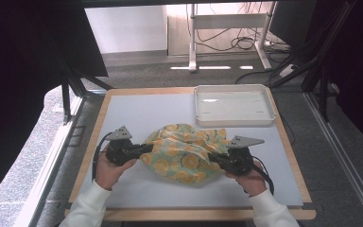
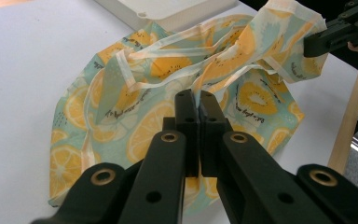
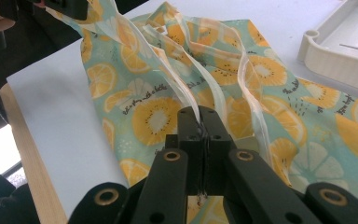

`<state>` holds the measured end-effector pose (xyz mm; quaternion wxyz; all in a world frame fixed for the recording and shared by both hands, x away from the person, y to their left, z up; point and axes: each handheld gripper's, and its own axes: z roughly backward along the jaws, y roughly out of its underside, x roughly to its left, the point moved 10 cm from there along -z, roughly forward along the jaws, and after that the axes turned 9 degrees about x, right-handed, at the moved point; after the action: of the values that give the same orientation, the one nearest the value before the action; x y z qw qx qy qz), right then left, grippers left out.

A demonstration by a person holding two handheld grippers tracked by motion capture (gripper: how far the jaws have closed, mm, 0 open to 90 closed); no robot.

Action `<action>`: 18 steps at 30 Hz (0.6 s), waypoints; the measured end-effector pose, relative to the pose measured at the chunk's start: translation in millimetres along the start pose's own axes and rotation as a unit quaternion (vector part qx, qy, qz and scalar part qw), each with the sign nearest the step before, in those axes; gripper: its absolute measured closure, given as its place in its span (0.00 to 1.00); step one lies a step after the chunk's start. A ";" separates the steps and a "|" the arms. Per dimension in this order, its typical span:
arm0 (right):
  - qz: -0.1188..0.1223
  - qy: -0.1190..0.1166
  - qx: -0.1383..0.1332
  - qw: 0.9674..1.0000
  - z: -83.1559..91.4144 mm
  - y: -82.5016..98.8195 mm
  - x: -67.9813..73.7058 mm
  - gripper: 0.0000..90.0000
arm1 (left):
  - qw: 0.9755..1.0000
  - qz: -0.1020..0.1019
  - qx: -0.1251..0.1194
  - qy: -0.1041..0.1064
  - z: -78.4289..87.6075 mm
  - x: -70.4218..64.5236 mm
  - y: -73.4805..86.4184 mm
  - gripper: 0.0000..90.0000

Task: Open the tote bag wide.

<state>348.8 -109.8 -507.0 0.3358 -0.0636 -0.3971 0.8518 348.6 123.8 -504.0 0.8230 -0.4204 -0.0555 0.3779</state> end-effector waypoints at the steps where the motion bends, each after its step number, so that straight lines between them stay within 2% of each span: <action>1: 0.004 0.002 0.001 1.000 0.1 0.4 0.1 0.98 | 1.000 0.001 -0.001 0.000 0.2 -1.2 1.3 1.00; 11: 0.020 -0.001 0.010 1.000 0.8 12.9 13.4 0.98 | 1.000 -0.006 -0.001 0.003 5.3 -14.3 25.4 1.00; 14: 0.021 -0.002 0.024 0.999 -2.3 22.8 16.1 0.98 | 1.000 -0.007 0.009 0.006 1.7 -16.5 37.2 1.00; 18: 0.017 -0.003 0.039 0.999 -8.0 33.8 15.7 0.98 | 1.000 -0.009 0.017 0.012 -4.3 -19.3 43.6 1.00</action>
<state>322.1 -110.5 -534.2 0.3226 -0.0545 -0.3631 0.8724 311.5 123.8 -534.3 0.8340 -0.4104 -0.0427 0.3663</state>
